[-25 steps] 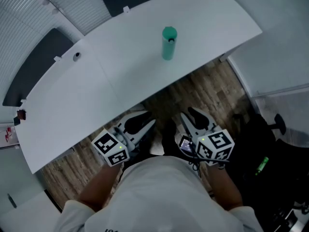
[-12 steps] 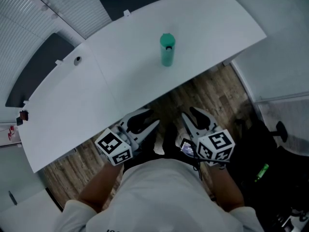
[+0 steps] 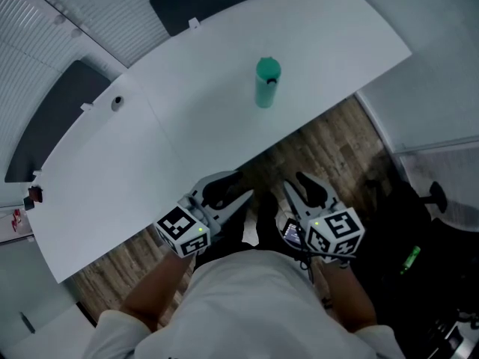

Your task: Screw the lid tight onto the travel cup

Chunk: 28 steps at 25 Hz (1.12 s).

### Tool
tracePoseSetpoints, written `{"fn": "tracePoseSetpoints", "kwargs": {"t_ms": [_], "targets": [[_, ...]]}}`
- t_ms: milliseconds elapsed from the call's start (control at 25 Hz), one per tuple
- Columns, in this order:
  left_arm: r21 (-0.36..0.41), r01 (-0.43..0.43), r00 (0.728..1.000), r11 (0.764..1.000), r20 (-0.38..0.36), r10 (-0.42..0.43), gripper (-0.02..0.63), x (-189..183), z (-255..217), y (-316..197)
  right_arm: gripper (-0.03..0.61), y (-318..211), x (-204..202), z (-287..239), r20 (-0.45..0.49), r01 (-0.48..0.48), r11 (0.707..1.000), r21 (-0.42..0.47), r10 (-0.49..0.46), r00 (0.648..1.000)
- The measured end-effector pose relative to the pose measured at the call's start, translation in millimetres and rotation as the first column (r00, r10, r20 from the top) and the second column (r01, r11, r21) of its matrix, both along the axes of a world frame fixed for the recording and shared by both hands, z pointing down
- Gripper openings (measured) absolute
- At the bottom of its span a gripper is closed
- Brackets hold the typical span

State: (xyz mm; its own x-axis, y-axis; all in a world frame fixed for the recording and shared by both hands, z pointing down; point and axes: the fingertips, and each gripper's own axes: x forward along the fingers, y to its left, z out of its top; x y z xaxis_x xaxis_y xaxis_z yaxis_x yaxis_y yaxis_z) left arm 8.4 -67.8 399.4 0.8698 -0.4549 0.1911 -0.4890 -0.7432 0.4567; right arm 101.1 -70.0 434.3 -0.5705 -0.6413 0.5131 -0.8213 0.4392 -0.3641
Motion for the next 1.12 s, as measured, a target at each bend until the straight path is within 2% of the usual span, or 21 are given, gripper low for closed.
{"fn": "tracePoseSetpoints", "kwargs": {"t_ms": [400,960,1120], "targets": [[-0.019,-0.02,1.0,1.0,0.007,0.02,0.173,-6,12,-18,0.135,-14,8,9,-0.033,-0.041,0.999,-0.015,0.04,0.999],[0.014,-0.025,0.999,1.0,0.03,0.025,0.178,4,21,-75,0.135,-70,0,9,-0.057,0.013,1.0,-0.003,-0.013,0.998],[0.009,-0.015,0.999,1.0,0.036,0.015,0.178,3,26,-89,0.135,-97,7,-1,-0.073,-0.025,0.998,0.051,0.029,0.997]]}}
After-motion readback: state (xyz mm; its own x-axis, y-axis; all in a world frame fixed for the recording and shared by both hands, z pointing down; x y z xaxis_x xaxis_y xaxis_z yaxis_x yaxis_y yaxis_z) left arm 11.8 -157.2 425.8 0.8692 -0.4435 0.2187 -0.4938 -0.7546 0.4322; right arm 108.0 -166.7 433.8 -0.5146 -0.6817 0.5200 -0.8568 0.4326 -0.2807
